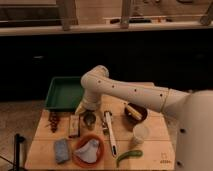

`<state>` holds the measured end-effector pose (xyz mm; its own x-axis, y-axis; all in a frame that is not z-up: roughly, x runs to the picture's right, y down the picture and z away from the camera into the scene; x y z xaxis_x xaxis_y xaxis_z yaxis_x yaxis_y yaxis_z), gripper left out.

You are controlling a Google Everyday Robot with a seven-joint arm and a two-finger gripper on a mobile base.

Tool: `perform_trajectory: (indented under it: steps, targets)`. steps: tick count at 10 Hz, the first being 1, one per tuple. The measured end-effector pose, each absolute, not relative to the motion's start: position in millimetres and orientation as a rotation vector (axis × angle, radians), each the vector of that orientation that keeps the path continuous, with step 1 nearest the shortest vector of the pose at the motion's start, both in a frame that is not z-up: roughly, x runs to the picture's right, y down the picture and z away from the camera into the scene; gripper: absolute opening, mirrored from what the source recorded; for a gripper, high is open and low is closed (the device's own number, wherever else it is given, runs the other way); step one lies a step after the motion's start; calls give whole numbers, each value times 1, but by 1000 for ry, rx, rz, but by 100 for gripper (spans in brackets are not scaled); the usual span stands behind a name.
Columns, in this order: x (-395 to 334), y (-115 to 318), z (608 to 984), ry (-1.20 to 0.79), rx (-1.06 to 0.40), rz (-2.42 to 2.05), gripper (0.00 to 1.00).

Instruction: Place fork in metal cup

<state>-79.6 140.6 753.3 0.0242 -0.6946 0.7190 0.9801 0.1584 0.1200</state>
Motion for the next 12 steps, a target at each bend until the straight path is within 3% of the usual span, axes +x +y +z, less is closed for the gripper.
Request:
perform_trajectory:
  steps: [12]
  targets:
    - [-77,133,748,-725,-426,-1392,80]
